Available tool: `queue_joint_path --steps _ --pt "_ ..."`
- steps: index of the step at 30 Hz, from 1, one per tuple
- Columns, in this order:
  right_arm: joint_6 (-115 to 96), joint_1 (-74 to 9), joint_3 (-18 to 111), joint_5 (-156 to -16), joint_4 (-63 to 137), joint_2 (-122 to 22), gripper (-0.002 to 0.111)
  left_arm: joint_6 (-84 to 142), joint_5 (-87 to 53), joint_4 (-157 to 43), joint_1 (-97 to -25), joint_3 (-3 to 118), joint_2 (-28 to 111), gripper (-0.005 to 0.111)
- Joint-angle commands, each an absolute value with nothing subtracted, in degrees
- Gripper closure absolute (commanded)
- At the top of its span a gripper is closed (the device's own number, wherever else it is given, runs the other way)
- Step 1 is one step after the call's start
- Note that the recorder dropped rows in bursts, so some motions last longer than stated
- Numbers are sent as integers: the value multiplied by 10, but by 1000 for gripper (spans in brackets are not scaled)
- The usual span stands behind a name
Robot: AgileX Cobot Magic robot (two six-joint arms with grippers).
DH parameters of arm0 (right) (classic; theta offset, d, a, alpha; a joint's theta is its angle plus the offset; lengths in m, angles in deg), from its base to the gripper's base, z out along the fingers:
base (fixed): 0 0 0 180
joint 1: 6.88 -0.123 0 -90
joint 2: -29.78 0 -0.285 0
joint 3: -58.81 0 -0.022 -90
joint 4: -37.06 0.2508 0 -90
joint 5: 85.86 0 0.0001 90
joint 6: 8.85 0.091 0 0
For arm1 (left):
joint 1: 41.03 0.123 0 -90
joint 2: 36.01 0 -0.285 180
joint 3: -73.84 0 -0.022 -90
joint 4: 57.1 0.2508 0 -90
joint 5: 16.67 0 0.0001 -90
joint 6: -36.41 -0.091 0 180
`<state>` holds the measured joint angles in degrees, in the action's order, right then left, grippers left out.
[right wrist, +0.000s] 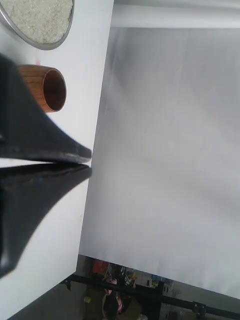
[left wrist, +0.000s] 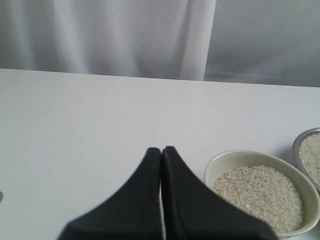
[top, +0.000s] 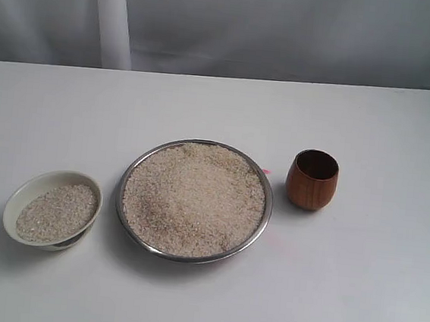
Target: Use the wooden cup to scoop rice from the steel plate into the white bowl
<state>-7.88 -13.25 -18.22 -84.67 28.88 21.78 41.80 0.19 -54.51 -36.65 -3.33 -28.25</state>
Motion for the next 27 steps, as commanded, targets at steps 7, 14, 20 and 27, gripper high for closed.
queue_joint_path --steps 7,14,20,27 --pt "-79 -128 -184 -845 292 220 108 419 -4 -546 -370 -34 -282 107" --pt "-79 -128 -184 -845 292 220 108 419 -4 -546 -370 -34 -282 107" --pt "-79 -128 -184 -845 309 220 108 419 -4 -546 -370 -34 -282 107" --pt "-79 -128 -184 -842 325 220 108 419 -4 -546 -370 -34 -282 107"
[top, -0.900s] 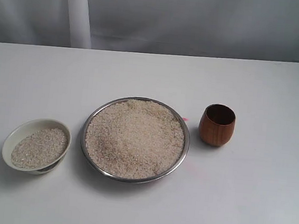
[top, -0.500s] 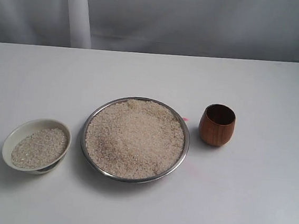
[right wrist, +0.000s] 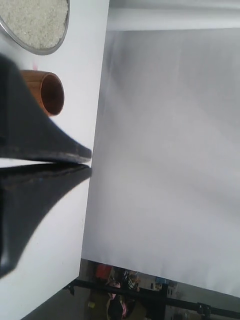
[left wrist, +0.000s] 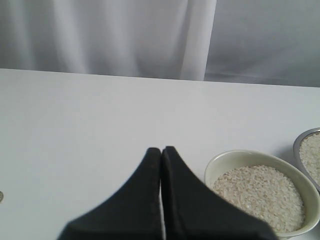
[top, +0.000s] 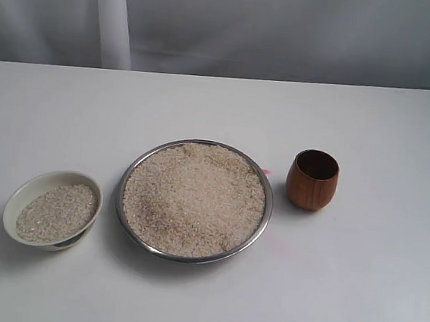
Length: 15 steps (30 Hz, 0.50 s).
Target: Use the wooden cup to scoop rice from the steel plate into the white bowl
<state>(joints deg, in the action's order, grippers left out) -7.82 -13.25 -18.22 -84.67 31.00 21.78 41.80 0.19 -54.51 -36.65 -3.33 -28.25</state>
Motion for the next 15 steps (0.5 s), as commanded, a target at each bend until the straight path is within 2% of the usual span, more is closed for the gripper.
queue_joint_path --steps 1,5,13,15 --pt "-79 -128 -178 -842 326 220 108 419 -4 -546 -370 -34 -282 107" --pt "-79 -128 -125 -841 326 188 108 419 -4 -546 -370 -34 -282 107" --pt "-79 -128 3 -843 288 1 108 419 -4 -546 -370 -34 -282 107" --pt "-79 -132 29 -899 285 -59 108 419 -4 -546 -370 -34 -282 107"
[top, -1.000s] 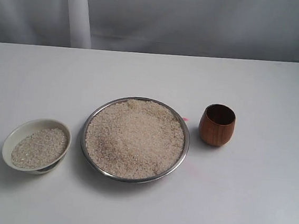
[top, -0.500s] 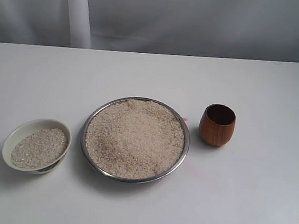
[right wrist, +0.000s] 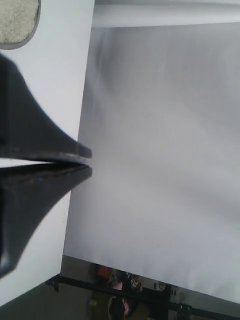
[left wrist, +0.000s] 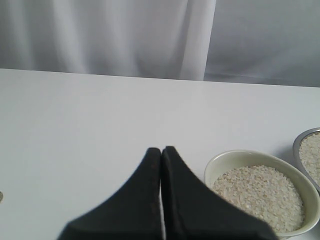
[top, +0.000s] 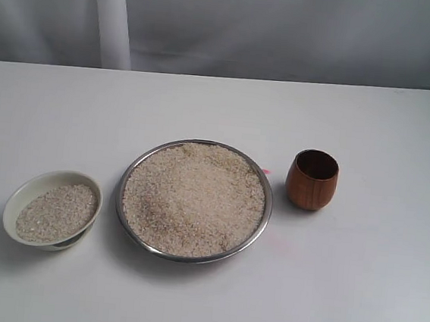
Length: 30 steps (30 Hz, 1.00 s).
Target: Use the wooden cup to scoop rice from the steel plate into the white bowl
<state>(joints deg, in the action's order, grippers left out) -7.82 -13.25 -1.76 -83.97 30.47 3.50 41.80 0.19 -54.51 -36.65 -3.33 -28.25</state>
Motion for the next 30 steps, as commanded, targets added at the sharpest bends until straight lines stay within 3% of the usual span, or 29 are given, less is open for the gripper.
queue_joint_path --steps 1,2,6,12,21,30 --pt "-79 -133 31 -934 285 -77 108 419 -4 -546 -370 -34 -282 107" --pt "-79 -141 31 -1006 285 -106 108 419 -4 -546 -370 -34 -282 107" --pt "-79 -183 31 -1084 276 -178 108 419 -4 -546 -370 -34 -282 107" --pt "-79 -243 31 -1101 265 -283 108 419 -4 -546 -370 -34 -282 107" --pt "-68 -257 31 -1206 271 -465 108 419 -4 -546 -370 -34 -282 107" --pt "-75 -257 -36 -1514 318 -693 108 419 -4 -546 -370 -34 -282 107"
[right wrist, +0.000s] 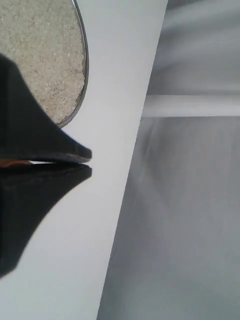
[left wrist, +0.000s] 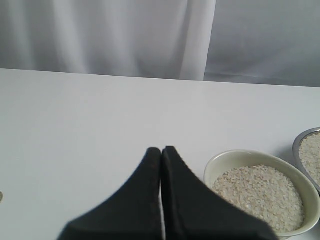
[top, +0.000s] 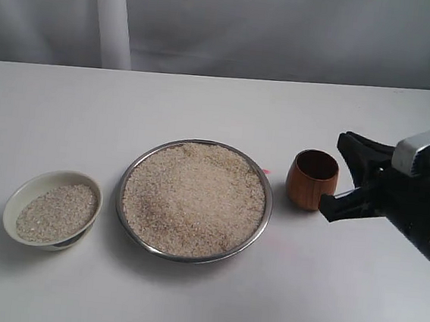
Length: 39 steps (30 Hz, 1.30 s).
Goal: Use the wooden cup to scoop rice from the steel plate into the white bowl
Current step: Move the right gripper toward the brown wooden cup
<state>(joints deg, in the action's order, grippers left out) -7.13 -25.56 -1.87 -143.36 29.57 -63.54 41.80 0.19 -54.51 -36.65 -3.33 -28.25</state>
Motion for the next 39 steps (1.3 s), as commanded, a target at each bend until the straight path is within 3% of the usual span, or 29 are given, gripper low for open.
queue_joint_path --steps 1,9,22,26,30,33,39 --pt "-75 -257 -39 -1542 318 -725 108 419 -4 -546 -370 -34 -282 107" --pt "-53 -257 -63 -1558 332 -842 108 419 -4 -546 -370 -34 -282 107" --pt "-54 -257 -63 -1558 350 -857 105 419 -4 -546 -370 -34 -282 107" --pt "-66 -257 -63 -1549 350 -857 81 419 -4 -546 -370 -34 -282 107" --pt "-76 -257 -63 -1557 348 -857 33 419 -4 -546 -370 -34 -282 107" --pt "-76 -257 -63 -1558 348 -857 8 419 -4 -546 -370 -34 -282 107" --pt "-74 -257 -63 -1558 349 -857 3 419 -4 -546 -370 -34 -282 107"
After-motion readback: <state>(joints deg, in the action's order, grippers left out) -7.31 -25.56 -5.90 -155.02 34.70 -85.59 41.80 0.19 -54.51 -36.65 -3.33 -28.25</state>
